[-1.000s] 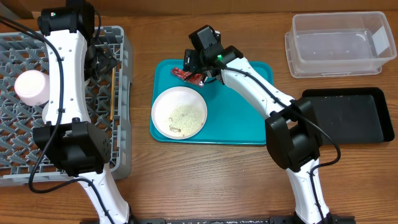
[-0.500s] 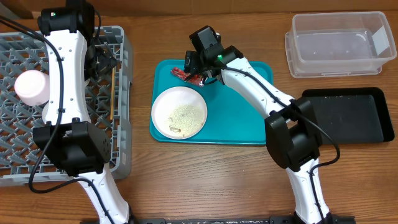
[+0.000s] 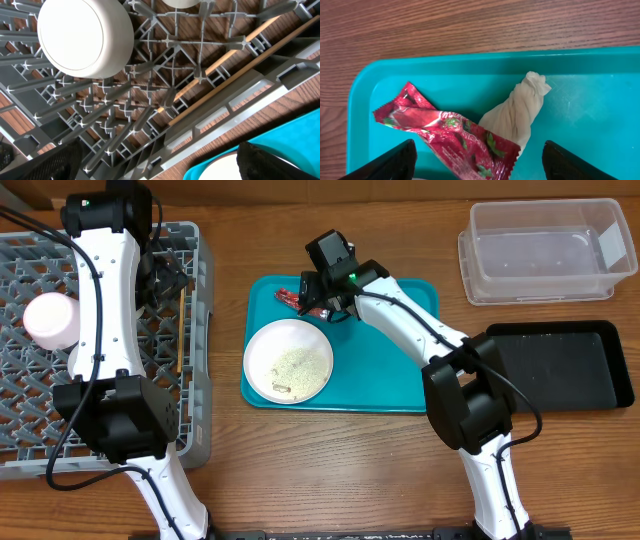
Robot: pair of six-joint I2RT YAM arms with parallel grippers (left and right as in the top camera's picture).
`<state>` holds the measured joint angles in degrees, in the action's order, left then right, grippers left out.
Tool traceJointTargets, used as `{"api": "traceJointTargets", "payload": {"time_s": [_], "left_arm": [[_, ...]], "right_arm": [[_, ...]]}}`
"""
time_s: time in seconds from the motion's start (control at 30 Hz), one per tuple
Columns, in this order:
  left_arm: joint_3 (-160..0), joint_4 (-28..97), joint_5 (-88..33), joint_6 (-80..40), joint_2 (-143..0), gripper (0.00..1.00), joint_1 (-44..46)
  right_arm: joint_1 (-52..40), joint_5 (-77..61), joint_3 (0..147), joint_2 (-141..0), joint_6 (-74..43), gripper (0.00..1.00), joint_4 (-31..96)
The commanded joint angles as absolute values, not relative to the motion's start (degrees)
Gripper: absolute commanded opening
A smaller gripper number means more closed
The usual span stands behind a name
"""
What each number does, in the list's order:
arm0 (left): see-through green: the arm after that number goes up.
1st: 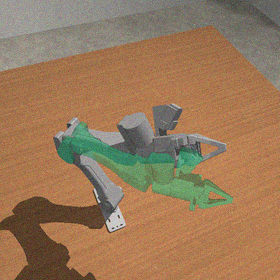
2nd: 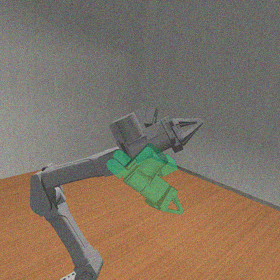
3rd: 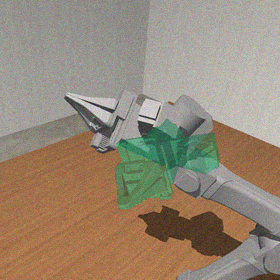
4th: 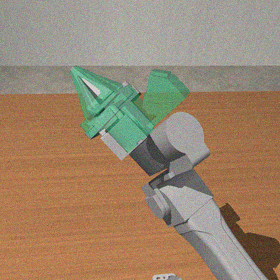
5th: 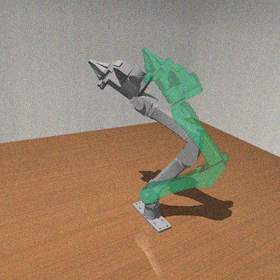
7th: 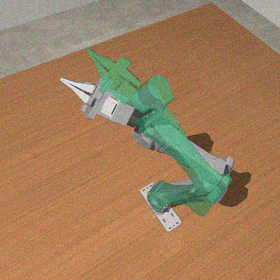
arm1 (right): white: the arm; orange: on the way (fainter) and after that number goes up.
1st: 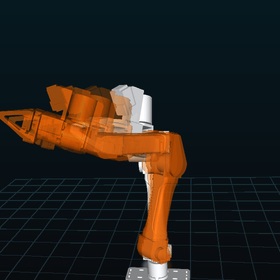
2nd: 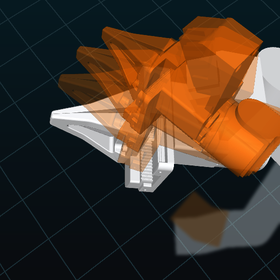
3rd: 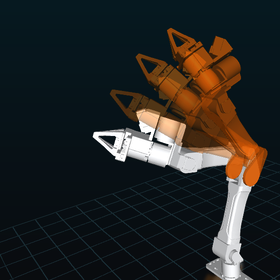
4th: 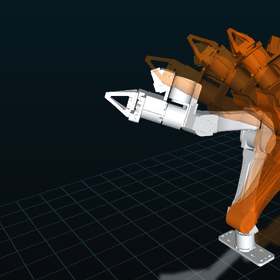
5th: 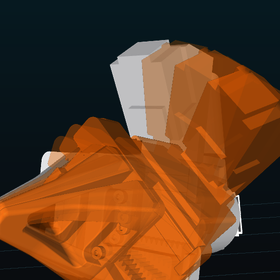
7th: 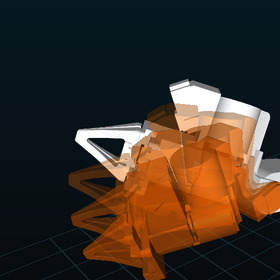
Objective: Sort waste into correct bins and load items into the dishwasher
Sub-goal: 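Close the right gripper on the red wrapper and tissue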
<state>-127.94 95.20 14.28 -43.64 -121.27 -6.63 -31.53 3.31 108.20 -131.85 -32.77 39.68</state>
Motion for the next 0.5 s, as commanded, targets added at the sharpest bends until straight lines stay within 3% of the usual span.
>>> {"api": "traceJointTargets", "payload": {"time_s": [0.0,0.27,0.47], "left_arm": [[-129.2,95.3,14.3,-44.8,-119.0,1.00,-6.7],[-129.2,95.3,14.3,-44.8,-119.0,1.00,-6.7],[-129.2,95.3,14.3,-44.8,-119.0,1.00,-6.7]], "right_arm": [[-31.5,3.3,107.0,-132.8,-32.5,0.79,39.3],[-32.1,3.3,107.0,-132.8,-32.6,0.68,36.1],[-32.3,3.3,107.0,-133.1,-33.0,0.67,34.9]]}}
